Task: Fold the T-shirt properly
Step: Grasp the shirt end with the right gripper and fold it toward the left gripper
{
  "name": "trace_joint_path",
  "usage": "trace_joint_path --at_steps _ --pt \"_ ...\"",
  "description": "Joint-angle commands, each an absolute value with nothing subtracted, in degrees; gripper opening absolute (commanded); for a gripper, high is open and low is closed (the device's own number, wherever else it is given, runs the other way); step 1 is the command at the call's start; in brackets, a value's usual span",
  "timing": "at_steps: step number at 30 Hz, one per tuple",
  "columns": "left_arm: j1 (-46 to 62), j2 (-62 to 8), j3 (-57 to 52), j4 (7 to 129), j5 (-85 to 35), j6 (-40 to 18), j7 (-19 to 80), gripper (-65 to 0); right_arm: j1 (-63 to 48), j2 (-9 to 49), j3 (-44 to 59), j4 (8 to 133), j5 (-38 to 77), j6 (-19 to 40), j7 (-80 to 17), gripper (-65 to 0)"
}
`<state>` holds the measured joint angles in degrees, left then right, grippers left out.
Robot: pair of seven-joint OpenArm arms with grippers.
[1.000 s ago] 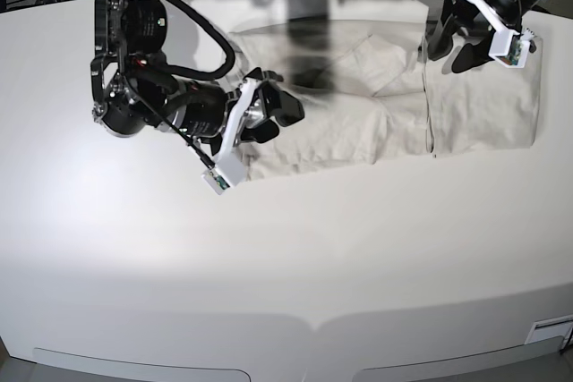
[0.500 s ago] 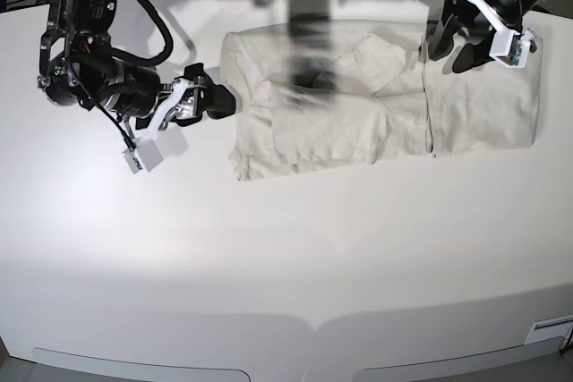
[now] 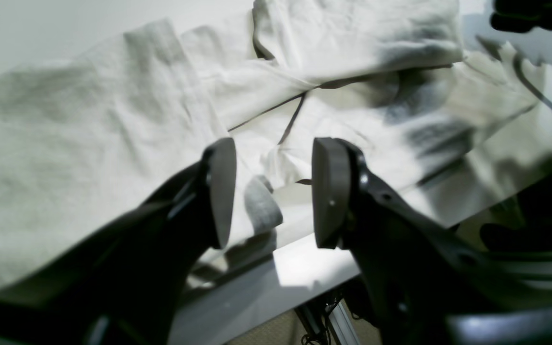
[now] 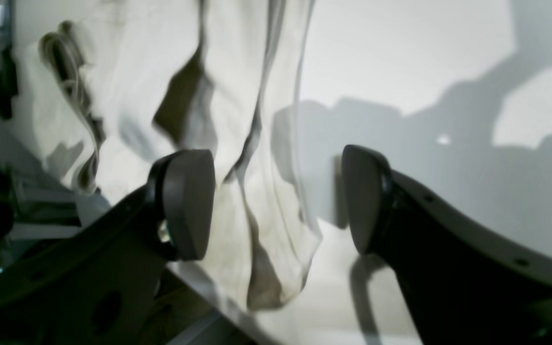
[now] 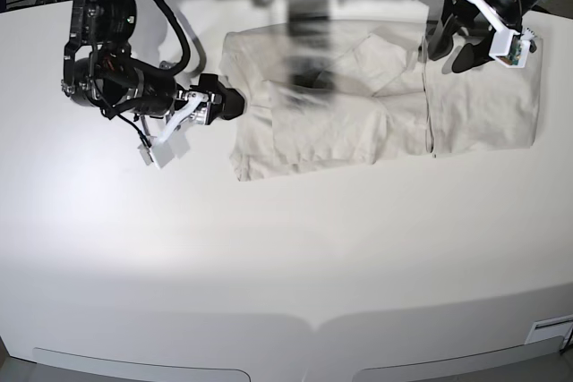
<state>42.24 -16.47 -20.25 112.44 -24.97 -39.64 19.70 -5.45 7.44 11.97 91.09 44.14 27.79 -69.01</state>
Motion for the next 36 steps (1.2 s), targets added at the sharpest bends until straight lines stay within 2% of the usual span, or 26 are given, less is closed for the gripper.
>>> trace_joint_path --at_steps 1,19,27,30,36 --pt "42.7 -17.1 -20.6 113.3 -26.0 -40.0 18.2 -39.5 -4.9 6.9 12.0 91.8 45.1 27.9 -68.8 -23.2" --pt "42.5 -18.3 -20.6 113.3 -26.0 -40.0 18.0 -39.5 -4.9 -0.5 7.6 91.5 38.1 26.9 -66.3 -23.2" --pt "42.5 -18.3 -20.6 113.3 -26.0 -40.0 18.0 -39.5 -5.0 -1.7 3.9 91.4 35.9 26.1 -66.0 -23.7" --pt "42.5 -18.3 -20.6 113.3 -26.0 -40.0 18.0 -39.6 -5.0 -2.1 3.8 91.4 35.1 26.1 -66.0 -32.5" --pt "42.5 -18.3 -20.6 113.3 -26.0 -40.0 18.0 -39.7 -5.0 -2.1 3.8 91.4 30.1 26.1 -64.1 -61.4"
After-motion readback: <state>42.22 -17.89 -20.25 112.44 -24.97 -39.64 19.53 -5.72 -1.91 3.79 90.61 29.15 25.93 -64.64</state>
